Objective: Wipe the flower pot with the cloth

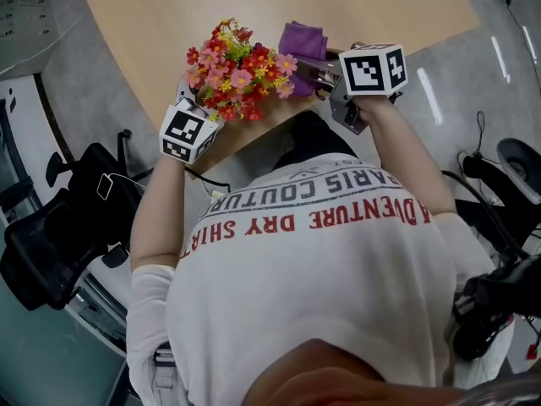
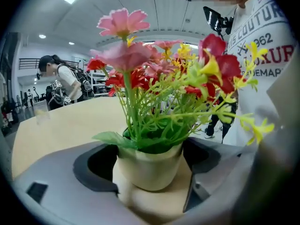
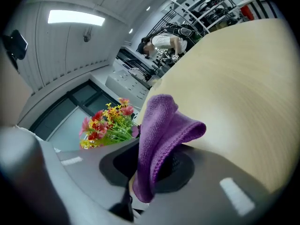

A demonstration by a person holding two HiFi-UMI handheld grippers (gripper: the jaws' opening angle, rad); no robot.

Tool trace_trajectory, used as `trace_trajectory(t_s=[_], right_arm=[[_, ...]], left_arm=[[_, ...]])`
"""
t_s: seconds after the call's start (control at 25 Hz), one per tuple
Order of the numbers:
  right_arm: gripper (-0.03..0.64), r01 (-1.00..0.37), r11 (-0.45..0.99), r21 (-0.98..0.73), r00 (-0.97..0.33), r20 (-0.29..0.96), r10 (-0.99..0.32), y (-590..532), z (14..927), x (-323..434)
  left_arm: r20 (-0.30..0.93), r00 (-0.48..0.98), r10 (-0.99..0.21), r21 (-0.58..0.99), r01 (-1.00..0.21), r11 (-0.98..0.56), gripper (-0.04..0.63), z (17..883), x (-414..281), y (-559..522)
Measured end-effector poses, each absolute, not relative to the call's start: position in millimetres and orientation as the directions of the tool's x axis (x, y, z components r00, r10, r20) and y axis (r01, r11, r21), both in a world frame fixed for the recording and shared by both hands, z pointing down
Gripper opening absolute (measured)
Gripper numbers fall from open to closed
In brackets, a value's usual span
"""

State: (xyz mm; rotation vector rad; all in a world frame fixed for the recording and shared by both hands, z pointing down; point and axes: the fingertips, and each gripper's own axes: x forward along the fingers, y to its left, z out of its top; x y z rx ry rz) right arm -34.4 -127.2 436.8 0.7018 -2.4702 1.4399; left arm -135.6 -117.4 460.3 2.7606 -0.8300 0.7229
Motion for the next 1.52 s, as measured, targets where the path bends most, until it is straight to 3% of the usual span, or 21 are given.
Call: trace_trajectory(t_s=[0.56, 0.84, 1.12, 1.36, 1.52], right_arm=[[0.046, -0.428, 0.392, -0.814, -0.904, 0.388, -0.18, -128.4, 458.5, -63.3], [0.046, -0.574, 0.416, -0.705, -0.81, 0.562, -0.166, -141.6, 490.0, -61.6], [0.046, -0.603, 0.394, -0.694, -0.786, 0.599, -0.15, -145.5, 501.1, -62.1], [0.046, -0.6, 0.372, -0.708, -0.796, 0.575, -0.191, -144.7, 494.9, -55.9], [0.046, -0.601, 0.376, -0.705, -0.798, 0.556, -0.232, -143.8, 487.1, -48.0]], left_arm=[[0.476, 0.757, -0.447, 0.016, -0.516, -0.856, 0.451, 463.4, -135.1, -114.0], [0.462, 0.767, -0.446, 0.013, -0.508, -0.861, 0.451, 461.3, -135.5, -113.2], [0.46, 0.771, -0.441, 0.011, -0.502, -0.865, 0.451, 462.1, -136.7, -114.1], [0.479, 0.737, -0.476, -0.007, -0.539, -0.842, 0.451, 465.8, -138.4, -110.5], [0.483, 0.679, -0.552, -0.013, -0.625, -0.78, 0.453, 465.9, -150.3, -100.5]])
